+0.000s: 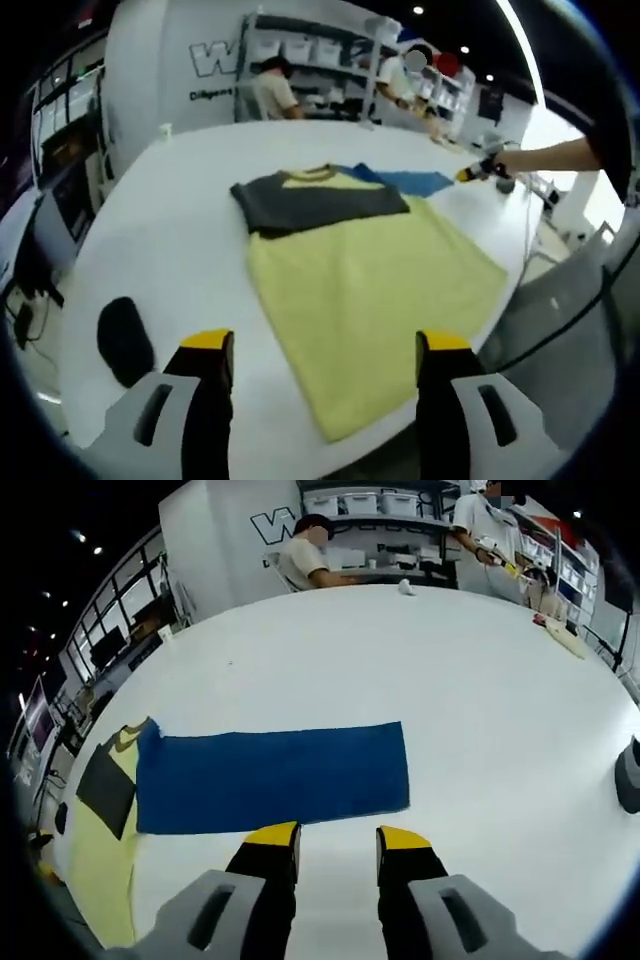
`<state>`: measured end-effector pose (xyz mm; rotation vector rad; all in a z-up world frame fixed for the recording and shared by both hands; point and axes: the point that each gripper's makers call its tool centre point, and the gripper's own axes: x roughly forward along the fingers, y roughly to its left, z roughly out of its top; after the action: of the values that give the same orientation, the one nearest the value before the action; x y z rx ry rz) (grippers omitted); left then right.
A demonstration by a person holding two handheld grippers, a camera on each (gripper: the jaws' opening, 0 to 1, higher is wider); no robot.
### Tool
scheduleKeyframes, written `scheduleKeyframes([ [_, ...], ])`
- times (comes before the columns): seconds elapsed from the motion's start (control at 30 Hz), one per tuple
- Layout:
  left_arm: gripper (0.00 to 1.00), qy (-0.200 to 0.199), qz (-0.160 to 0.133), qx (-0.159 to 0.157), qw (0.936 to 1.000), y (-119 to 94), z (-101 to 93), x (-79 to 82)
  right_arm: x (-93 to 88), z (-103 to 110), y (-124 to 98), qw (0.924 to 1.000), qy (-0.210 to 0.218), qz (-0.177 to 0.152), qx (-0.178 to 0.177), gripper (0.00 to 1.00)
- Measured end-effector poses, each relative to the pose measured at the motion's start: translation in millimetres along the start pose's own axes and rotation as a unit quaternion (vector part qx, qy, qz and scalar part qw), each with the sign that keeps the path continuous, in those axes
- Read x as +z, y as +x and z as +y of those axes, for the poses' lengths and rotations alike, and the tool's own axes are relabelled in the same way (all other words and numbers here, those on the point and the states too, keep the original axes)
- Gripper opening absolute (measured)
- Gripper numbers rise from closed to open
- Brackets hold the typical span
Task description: Fold the garment on the visible template until the final outline fits inside the template.
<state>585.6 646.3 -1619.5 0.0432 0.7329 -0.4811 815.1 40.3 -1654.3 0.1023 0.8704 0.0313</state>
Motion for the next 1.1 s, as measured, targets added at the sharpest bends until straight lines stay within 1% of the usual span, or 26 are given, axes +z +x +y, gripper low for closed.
scheduleKeyframes([
  [0.07, 0.69, 0.000, 0.007, 0.004, 1.0000, -1.8, 1.3, -1.9, 3.5, -2.4, 1.7, 1.0000, -0.005, -0.001, -0.004, 0.25],
  [0.13, 0.69, -0.004, 0.011, 0.013, 0.9998, -4.3, 5.5, -4.2, 9.5, -11.7, 9.1, 0.9999, -0.007, 0.003, -0.007, 0.25],
  [0.17, 0.69, -0.005, 0.012, 0.014, 0.9998, -4.7, 6.1, -4.4, 10.7, -17.2, 12.6, 0.9999, -0.004, 0.008, -0.014, 0.25],
  [0.2, 0.69, -0.009, 0.014, 0.020, 0.9997, -6.2, 6.2, -3.6, 9.3, -14.4, 10.4, 0.9998, -0.005, 0.009, -0.014, 0.25],
  [0.3, 0.68, -0.009, 0.019, 0.025, 0.9995, -7.2, 8.8, -4.9, 8.0, -23.9, 18.4, 0.9996, -0.009, 0.018, -0.022, 0.25],
  [0.33, 0.68, -0.009, 0.021, 0.026, 0.9994, -7.1, 8.9, -4.7, 3.9, -26.2, 19.8, 0.9994, -0.005, 0.026, -0.023, 0.24],
  [0.37, 0.68, -0.009, 0.023, 0.027, 0.9993, -6.8, 6.5, -3.5, -3.9, -28.0, 20.6, 0.9985, 0.021, 0.042, -0.030, 0.23],
  [0.4, 0.67, -0.010, 0.024, 0.027, 0.9993, -6.3, 6.2, -3.0, -5.0, -24.0, 18.5, 0.9986, 0.021, 0.041, -0.026, 0.20],
  [0.43, 0.67, -0.010, 0.024, 0.028, 0.9992, -6.0, 6.4, -2.8, -6.2, -20.9, 19.1, 0.9989, 0.014, 0.040, -0.020, 0.16],
  [0.47, 0.67, -0.012, 0.025, 0.030, 0.9992, -5.2, 6.4, -2.2, -3.2, -21.6, 21.6, 0.9992, 0.003, 0.029, -0.026, 0.14],
  [0.5, 0.66, -0.013, 0.028, 0.031, 0.9990, -4.8, 7.8, -2.8, -5.8, -18.4, 19.9, 0.9989, -0.016, 0.041, -0.018, 0.11],
  [0.57, 0.65, -0.011, 0.035, 0.040, 0.9985, -3.9, 7.0, -0.4, -1.4, -15.6, 17.0, 0.9992, -0.015, 0.032, -0.022, 0.06],
  [0.6, 0.64, -0.010, 0.035, 0.042, 0.9985, -3.7, 6.3, 1.4, -1.5, -11.3, 18.2, 0.9995, 0.016, 0.026, -0.002, 0.00],
  [0.63, 0.64, -0.012, 0.030, 0.043, 0.9986, -3.5, 8.5, 2.4, 0.0, -8.8, 18.0, 0.9993, 0.030, 0.020, 0.007, 0.00],
  [0.67, 0.64, -0.014, 0.029, 0.042, 0.9986, -3.4, 8.6, 3.0, 3.3, -16.4, 20.5, 0.9993, 0.036, 0.009, 0.000, 0.00],
  [0.7, 0.64, -0.018, 0.023, 0.040, 0.9988, -3.1, 6.0, 6.6, 0.8, -20.7, 19.0, 0.9993, 0.035, 0.014, -0.005, 0.00],
  [0.73, 0.64, -0.018, 0.022, 0.040, 0.9988, -2.9, 5.2, 7.5, 2.1, -20.9, 18.1, 0.9991, 0.040, 0.009, -0.004, 0.00],
  [0.77, 0.64, -0.017, 0.022, 0.040, 0.9988, -2.9, 6.2, 6.8, 3.2, -20.2, 17.0, 0.9989, 0.046, 0.005, -0.003, 0.00],
  [0.8, 0.64, -0.015, 0.028, 0.040, 0.9987, -3.2, 6.4, 5.5, 4.3, -18.7, 11.8, 0.9981, 0.062, -0.005, 0.001, 0.00],
  [0.9, 0.63, -0.005, 0.033, 0.043, 0.9985, -4.0, 4.8, 5.5, 4.6, -23.8, 4.4, 0.9978, 0.065, -0.008, -0.003, 0.00],
  [0.93, 0.63, -0.005, 0.032, 0.043, 0.9986, -4.1, 3.8, 6.0, 4.8, -24.9, 5.4, 0.9979, 0.065, -0.008, -0.003, 0.00],
  [1.03, 0.63, -0.006, 0.031, 0.039, 0.9988, -3.4, 7.3, 0.8, 4.9, -30.4, -1.4, 0.9983, 0.057, -0.008, -0.002, 0.00],
  [1.1, 0.62, -0.004, 0.034, 0.037, 0.9987, -3.0, 5.4, -0.3, 3.8, -31.0, -7.7, 0.9984, 0.056, -0.008, -0.002, 0.00],
])
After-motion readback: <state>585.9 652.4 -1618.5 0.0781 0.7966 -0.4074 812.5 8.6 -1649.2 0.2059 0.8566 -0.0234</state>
